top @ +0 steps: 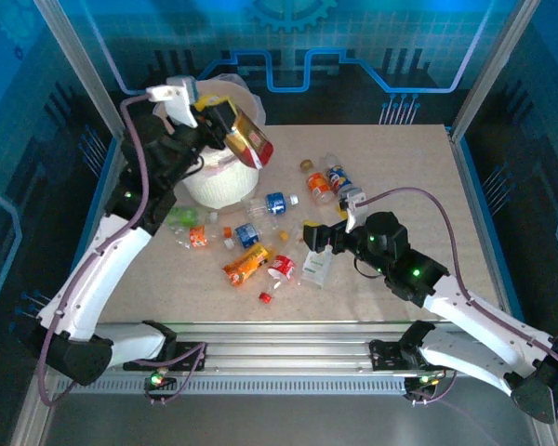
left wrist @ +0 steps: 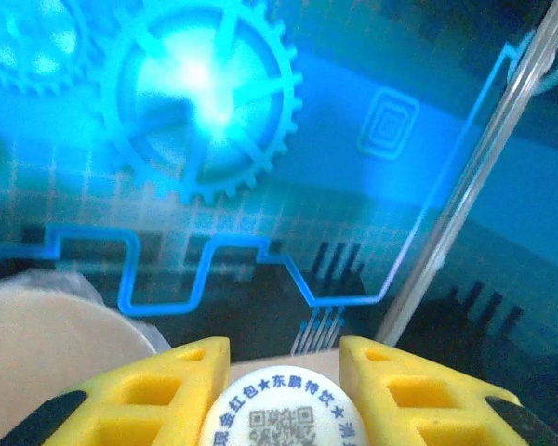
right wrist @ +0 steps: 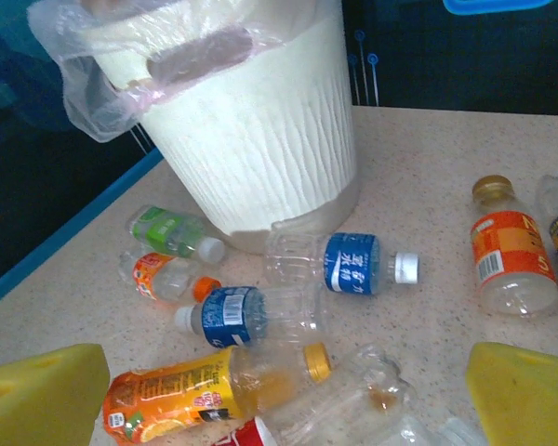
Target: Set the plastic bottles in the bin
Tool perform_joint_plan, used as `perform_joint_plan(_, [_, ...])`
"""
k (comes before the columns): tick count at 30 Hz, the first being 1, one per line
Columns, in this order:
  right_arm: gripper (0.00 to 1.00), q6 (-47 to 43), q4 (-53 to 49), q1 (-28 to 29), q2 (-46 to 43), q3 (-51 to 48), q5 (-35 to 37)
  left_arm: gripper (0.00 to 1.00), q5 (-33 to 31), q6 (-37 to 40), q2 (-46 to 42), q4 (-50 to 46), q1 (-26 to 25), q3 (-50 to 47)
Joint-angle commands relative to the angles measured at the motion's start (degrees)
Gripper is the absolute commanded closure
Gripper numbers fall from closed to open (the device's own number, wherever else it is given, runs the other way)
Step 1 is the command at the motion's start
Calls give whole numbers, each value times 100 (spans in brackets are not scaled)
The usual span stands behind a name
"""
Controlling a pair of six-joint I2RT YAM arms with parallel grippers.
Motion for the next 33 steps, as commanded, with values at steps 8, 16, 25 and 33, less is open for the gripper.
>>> perform_joint_plan(8, [0, 170, -645, 18, 123, 479, 644, 90, -315, 827, 743, -39, 671, 1368])
perform_joint_plan(16, [0, 411, -931, -11, 164, 577, 873, 91, -323, 863, 2025, -556, 1334, 2426])
perform_joint_plan(25, [0, 523, -1261, -44, 230, 798, 995, 92, -323, 832, 2903, -474, 1642, 2568])
perform_joint_plan(33, [0, 523, -1617, -86, 470, 1122, 1022, 90, -361, 1043, 3103, -559, 1651, 2261])
